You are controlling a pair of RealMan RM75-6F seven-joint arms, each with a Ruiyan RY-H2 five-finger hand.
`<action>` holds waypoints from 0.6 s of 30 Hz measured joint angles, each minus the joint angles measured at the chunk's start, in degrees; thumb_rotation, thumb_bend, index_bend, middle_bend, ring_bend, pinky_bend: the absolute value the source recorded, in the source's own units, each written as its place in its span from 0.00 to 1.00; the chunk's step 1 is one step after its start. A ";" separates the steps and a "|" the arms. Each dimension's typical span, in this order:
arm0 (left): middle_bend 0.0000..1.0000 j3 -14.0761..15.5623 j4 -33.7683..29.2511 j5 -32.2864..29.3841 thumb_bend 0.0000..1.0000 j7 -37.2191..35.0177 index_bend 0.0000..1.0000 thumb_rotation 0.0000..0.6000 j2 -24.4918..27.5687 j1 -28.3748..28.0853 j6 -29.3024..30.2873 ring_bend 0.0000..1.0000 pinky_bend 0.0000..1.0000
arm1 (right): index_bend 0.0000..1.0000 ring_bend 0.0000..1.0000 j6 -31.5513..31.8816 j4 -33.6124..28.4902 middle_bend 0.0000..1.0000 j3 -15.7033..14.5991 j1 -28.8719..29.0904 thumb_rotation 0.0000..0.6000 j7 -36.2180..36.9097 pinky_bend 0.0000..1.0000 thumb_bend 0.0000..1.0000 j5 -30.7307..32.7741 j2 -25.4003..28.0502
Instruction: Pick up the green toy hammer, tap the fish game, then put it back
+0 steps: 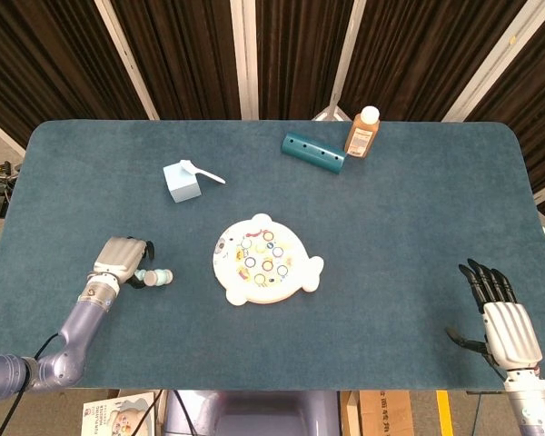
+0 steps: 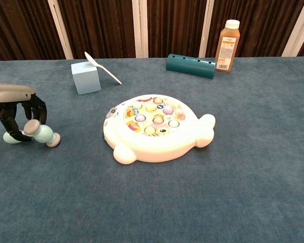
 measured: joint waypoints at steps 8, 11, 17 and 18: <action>0.35 -0.68 0.37 1.66 0.32 -1.11 0.39 1.00 -0.51 0.80 1.09 0.29 0.43 | 0.00 0.00 -0.01 -0.05 0.00 -0.06 -0.01 1.00 -0.04 0.00 0.18 -0.07 -0.01; 0.35 -1.06 0.63 2.54 0.32 -1.58 0.39 1.00 -0.92 1.25 1.71 0.29 0.43 | 0.00 0.00 -0.03 -0.05 0.00 -0.07 0.00 1.00 0.00 0.00 0.18 -0.07 0.01; 0.35 -1.39 0.72 2.94 0.32 -1.59 0.39 1.00 -1.09 1.59 1.80 0.29 0.43 | 0.00 0.00 -0.07 -0.08 0.00 -0.07 0.02 1.00 0.05 0.00 0.18 -0.09 0.04; 0.35 -1.42 0.72 2.91 0.32 -1.51 0.39 1.00 -1.09 1.63 1.79 0.29 0.43 | 0.00 0.00 -0.07 -0.07 0.00 -0.08 0.02 1.00 0.04 0.00 0.19 -0.09 0.04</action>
